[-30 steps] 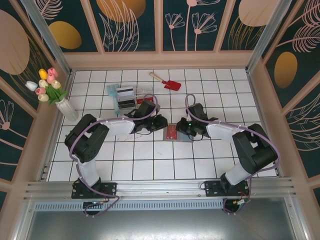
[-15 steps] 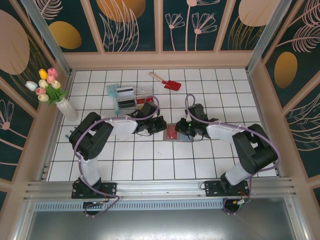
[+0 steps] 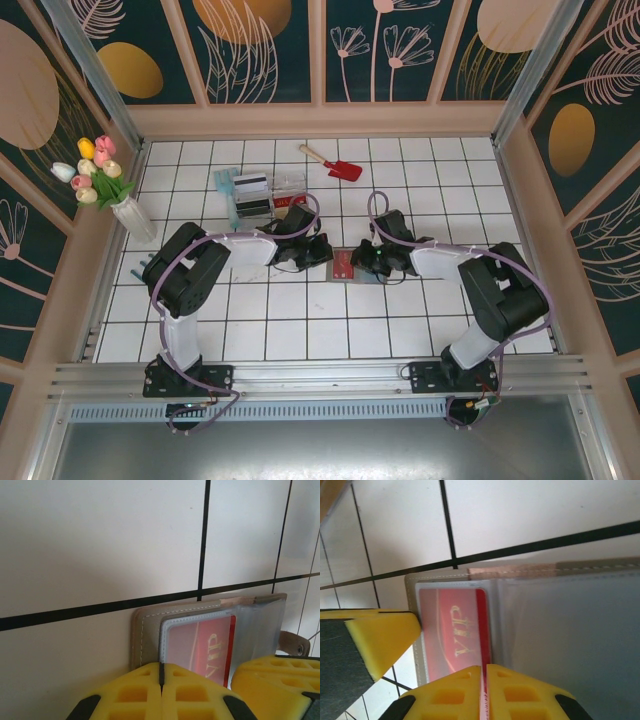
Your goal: Take the credit cards out of the card holder
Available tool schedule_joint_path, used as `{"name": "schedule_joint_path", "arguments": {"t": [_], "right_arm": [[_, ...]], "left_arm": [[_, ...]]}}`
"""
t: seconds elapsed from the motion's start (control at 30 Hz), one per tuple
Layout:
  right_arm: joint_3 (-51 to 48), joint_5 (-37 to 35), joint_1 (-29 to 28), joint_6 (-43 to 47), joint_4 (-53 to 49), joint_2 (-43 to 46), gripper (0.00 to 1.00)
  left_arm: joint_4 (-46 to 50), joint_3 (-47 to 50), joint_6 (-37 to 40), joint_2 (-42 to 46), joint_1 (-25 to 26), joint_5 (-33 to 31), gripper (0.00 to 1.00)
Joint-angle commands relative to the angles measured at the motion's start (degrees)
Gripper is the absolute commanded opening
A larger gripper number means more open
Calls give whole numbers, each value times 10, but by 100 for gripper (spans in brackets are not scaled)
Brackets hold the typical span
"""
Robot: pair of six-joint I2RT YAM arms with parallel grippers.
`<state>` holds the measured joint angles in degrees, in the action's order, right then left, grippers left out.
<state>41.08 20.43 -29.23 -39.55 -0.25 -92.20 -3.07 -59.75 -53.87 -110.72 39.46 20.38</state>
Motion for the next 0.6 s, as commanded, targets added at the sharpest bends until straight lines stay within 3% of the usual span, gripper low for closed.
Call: {"name": "schedule_joint_path", "arguments": {"t": [0.0,0.33,0.57], "right_arm": [[6,-13,4,-7,-17,-11,13],[6,2,4,-4,-12,-16,18],[4,29,5,2,5,-23,14]], "left_arm": [[24,-5,9,-15,4,-10,1],[21,1,8,-22,4,-6,0],[17,4,7,-24,4,0,0]]}}
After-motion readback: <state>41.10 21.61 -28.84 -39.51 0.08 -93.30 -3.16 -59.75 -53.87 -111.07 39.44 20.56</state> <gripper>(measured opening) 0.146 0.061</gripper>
